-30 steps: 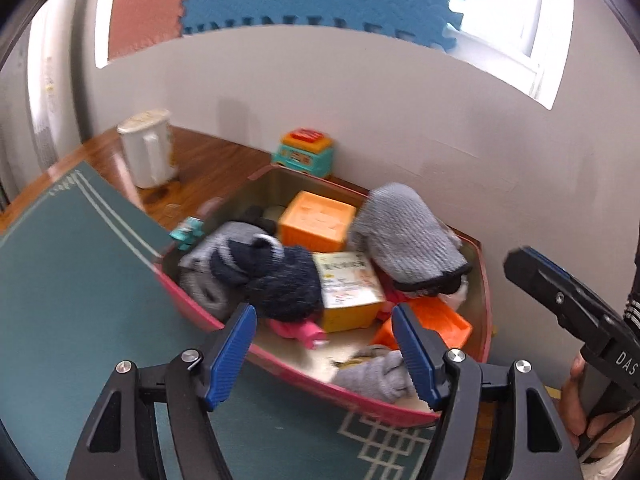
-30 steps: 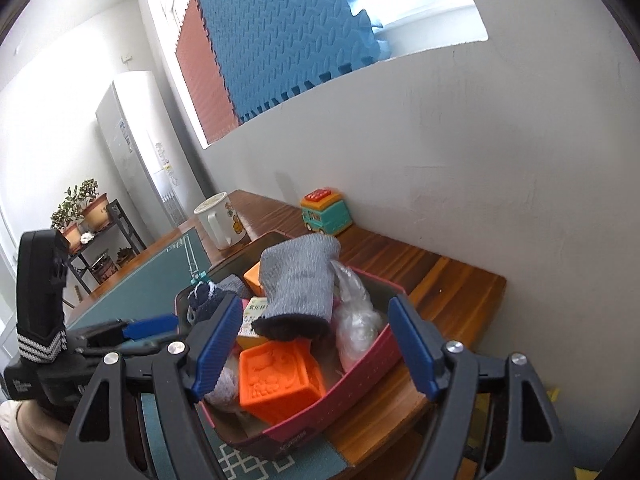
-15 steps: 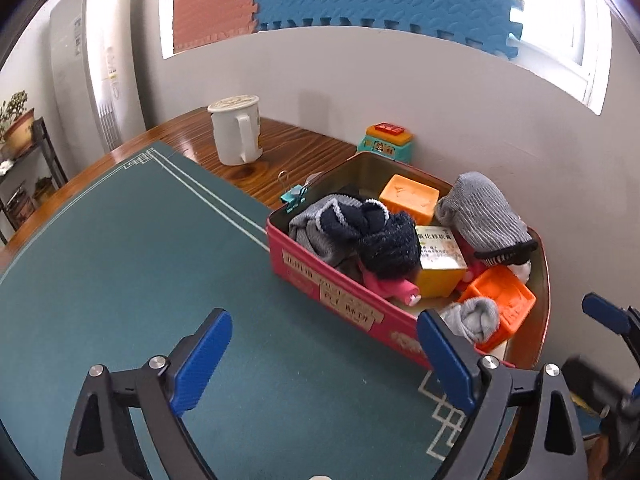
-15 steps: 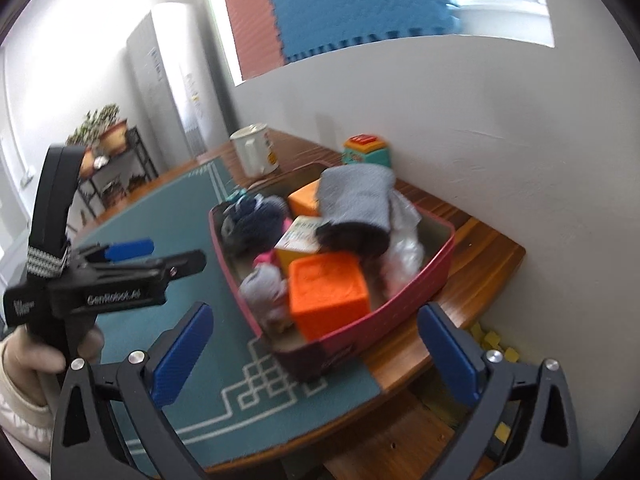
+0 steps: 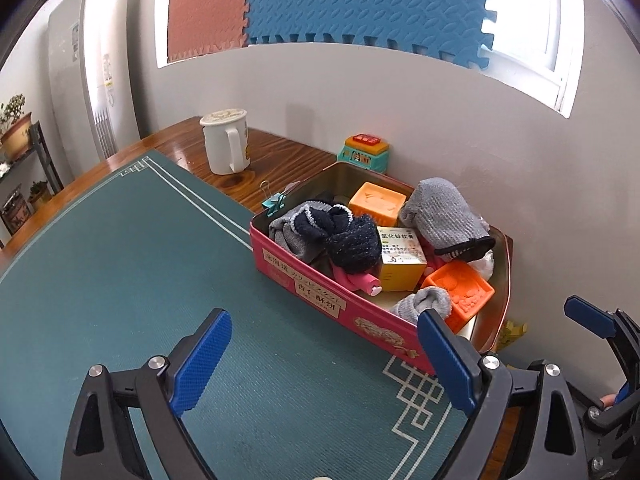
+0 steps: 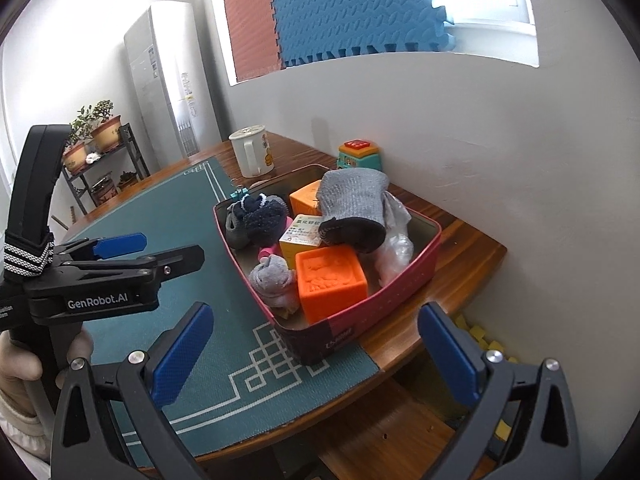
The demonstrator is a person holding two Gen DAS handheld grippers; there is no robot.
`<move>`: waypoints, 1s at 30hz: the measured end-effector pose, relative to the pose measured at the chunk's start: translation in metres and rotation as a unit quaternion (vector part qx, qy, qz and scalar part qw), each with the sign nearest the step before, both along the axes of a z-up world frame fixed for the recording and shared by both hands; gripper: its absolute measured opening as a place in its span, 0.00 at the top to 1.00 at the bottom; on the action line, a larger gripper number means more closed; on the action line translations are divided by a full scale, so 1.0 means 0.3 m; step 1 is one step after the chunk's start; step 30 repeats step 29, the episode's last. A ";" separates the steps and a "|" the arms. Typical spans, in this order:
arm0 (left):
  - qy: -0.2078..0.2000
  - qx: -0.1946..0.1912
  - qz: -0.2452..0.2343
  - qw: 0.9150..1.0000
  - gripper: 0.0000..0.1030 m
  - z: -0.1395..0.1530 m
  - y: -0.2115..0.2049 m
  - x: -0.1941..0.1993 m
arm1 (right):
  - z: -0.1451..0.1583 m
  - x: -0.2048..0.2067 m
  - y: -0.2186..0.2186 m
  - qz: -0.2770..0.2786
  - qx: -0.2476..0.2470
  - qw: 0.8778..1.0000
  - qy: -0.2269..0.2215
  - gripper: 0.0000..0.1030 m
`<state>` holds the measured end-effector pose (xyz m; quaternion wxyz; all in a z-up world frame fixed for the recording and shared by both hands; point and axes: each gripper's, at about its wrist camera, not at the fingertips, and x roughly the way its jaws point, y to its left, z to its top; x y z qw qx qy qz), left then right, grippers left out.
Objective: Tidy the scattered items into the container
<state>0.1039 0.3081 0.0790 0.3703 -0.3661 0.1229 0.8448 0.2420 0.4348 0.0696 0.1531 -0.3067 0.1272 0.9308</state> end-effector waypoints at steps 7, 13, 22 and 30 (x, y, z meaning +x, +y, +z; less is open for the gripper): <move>0.007 -0.003 -0.008 1.000 0.01 0.010 0.014 0.015 | -0.011 0.004 0.010 -0.004 -0.006 1.000 -0.003 0.01; -0.005 -0.008 -0.024 1.000 0.01 -0.009 0.038 0.015 | -0.022 -0.002 0.014 -0.002 -0.009 1.000 -0.006 0.01; 0.043 -0.030 -0.039 0.998 0.01 -0.021 0.073 0.056 | -0.044 -0.010 0.024 -0.009 -0.012 1.000 -0.014 0.01; 0.036 -0.028 -0.027 0.999 0.01 -0.021 0.053 0.030 | -0.049 -0.020 0.023 -0.008 -0.013 1.000 -0.017 0.01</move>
